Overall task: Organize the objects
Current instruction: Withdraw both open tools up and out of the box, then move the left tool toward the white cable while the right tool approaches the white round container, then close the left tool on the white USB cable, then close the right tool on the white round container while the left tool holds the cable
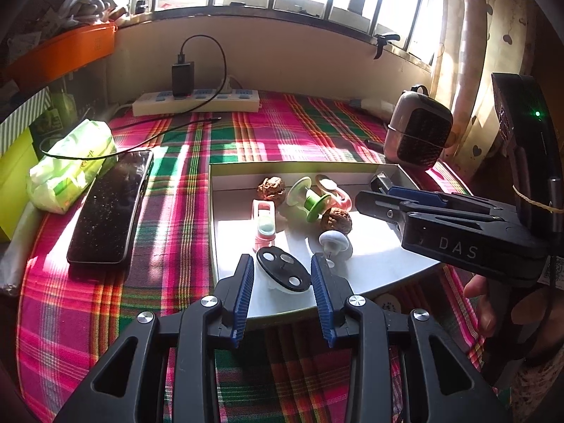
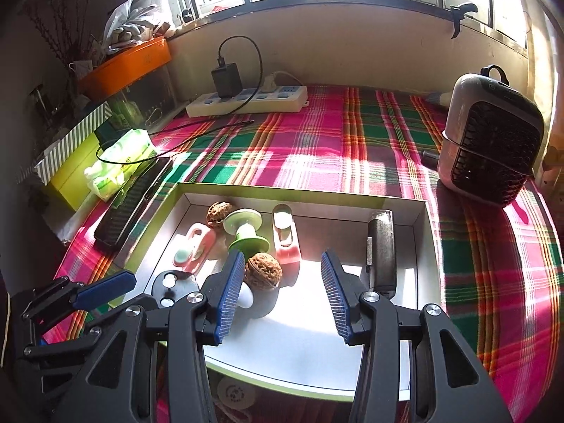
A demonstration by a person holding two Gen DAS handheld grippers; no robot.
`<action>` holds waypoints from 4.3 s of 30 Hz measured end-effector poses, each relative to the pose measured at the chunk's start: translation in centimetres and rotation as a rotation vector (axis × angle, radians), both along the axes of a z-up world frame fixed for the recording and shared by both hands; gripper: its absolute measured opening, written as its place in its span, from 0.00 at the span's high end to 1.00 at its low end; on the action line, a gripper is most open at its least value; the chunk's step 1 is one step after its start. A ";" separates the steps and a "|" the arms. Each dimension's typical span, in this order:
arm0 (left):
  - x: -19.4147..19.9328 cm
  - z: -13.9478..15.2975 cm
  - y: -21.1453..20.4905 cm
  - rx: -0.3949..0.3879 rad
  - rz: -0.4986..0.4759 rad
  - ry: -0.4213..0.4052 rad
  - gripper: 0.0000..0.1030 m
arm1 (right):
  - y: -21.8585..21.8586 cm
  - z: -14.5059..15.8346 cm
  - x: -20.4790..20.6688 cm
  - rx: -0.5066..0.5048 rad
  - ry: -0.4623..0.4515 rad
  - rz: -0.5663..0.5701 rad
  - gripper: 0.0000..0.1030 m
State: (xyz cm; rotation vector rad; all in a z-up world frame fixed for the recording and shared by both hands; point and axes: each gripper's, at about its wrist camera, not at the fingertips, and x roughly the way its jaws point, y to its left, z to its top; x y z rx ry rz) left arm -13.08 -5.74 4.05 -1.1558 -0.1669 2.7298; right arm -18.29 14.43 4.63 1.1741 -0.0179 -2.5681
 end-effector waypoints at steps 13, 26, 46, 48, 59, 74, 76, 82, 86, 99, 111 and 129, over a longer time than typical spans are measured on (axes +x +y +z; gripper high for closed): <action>2.9 0.4 -0.5 0.013 -0.014 0.025 0.69 | 1.5 1.0 4.2 0.013 0.059 -0.028 0.55; 5.0 -1.0 -0.2 0.048 -0.040 -0.015 0.69 | 2.1 -1.8 8.9 -0.008 -0.021 0.026 0.55; 5.7 -2.5 -1.4 0.085 -0.017 -0.066 0.69 | -1.1 -4.1 9.6 -0.052 -0.113 0.170 0.55; 5.8 -2.5 -1.7 0.087 -0.013 -0.065 0.69 | -1.4 -4.1 9.8 -0.057 -0.116 0.193 0.55; 5.9 -2.5 -3.0 0.092 0.013 -0.064 0.69 | -3.6 -4.3 10.5 -0.166 -0.161 0.321 0.55; 5.5 -2.8 -0.4 0.119 -0.061 -0.100 0.69 | 2.0 -3.0 9.1 -0.070 -0.043 0.014 0.55; 5.4 -3.0 0.5 0.117 -0.087 -0.109 0.69 | 2.4 -3.1 8.9 -0.073 -0.043 -0.008 0.55; 4.7 -3.2 2.4 0.100 -0.115 -0.127 0.69 | 2.9 -3.3 8.8 -0.082 -0.047 -0.011 0.55; 4.3 -3.3 3.1 0.064 -0.111 -0.129 0.69 | 2.9 -3.3 8.9 -0.076 -0.040 -0.008 0.55; 4.1 -3.5 3.3 0.009 -0.098 -0.112 0.74 | 2.5 -3.5 8.8 -0.069 -0.040 0.012 0.55; 4.4 -3.5 2.4 -0.004 -0.082 -0.095 0.87 | 1.6 -3.6 8.8 -0.062 -0.042 0.022 0.55; 4.4 -3.8 -0.1 0.030 -0.026 -0.091 0.87 | -1.2 -4.0 8.0 0.020 -0.040 -0.002 0.55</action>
